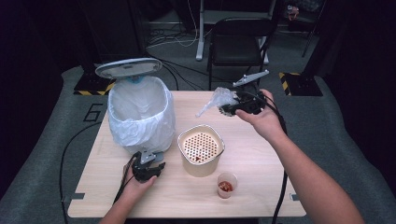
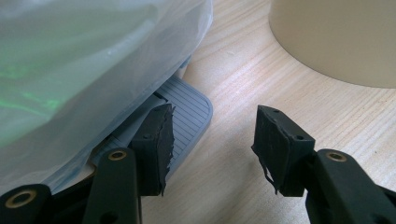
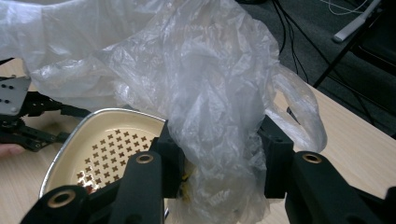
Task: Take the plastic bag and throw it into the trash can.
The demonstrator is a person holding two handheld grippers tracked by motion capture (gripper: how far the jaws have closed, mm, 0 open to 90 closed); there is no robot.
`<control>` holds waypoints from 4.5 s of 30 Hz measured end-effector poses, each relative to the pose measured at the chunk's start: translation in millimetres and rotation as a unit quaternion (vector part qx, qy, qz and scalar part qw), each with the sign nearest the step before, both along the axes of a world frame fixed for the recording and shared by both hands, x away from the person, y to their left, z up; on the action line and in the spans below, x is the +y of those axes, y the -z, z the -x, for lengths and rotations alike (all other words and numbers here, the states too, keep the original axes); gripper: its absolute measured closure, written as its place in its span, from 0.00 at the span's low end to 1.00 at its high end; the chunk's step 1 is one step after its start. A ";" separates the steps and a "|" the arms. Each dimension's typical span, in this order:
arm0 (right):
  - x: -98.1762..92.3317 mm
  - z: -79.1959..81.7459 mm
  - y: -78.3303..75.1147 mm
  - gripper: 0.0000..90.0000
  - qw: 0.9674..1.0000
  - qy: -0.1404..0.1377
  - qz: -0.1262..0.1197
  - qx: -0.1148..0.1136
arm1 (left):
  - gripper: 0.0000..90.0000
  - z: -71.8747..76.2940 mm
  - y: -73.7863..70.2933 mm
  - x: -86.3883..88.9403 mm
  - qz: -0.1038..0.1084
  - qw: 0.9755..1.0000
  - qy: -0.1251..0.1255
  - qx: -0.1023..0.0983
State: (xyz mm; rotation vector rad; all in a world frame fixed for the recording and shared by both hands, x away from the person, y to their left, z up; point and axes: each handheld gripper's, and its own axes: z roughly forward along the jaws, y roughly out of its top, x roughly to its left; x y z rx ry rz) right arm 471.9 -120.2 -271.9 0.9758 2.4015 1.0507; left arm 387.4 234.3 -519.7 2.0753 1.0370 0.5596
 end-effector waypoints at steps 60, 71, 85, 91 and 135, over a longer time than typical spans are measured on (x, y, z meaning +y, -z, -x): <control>200.0 -14.0 -19.2 0.67 0.993 -0.113 -0.013 -0.002 | 0.53 1.0 2.9 -3.9 0.027 0.999 -0.021 -0.004; 226.3 -24.9 -11.3 0.66 0.997 -0.079 -0.020 -0.004 | 0.53 1.0 3.1 -4.0 0.028 0.999 -0.021 -0.005; 240.6 -30.2 -3.7 0.38 0.999 -0.044 -0.027 -0.011 | 0.53 0.9 3.0 -3.9 0.028 0.999 -0.021 -0.005; 233.1 -31.9 -2.4 0.25 0.998 -0.032 -0.046 -0.013 | 0.53 1.3 1.0 -2.2 0.019 1.000 -0.011 0.004; 78.0 40.0 27.7 0.28 0.996 -0.050 -0.059 -0.034 | 0.53 0.5 0.1 0.2 0.008 1.000 -0.004 0.006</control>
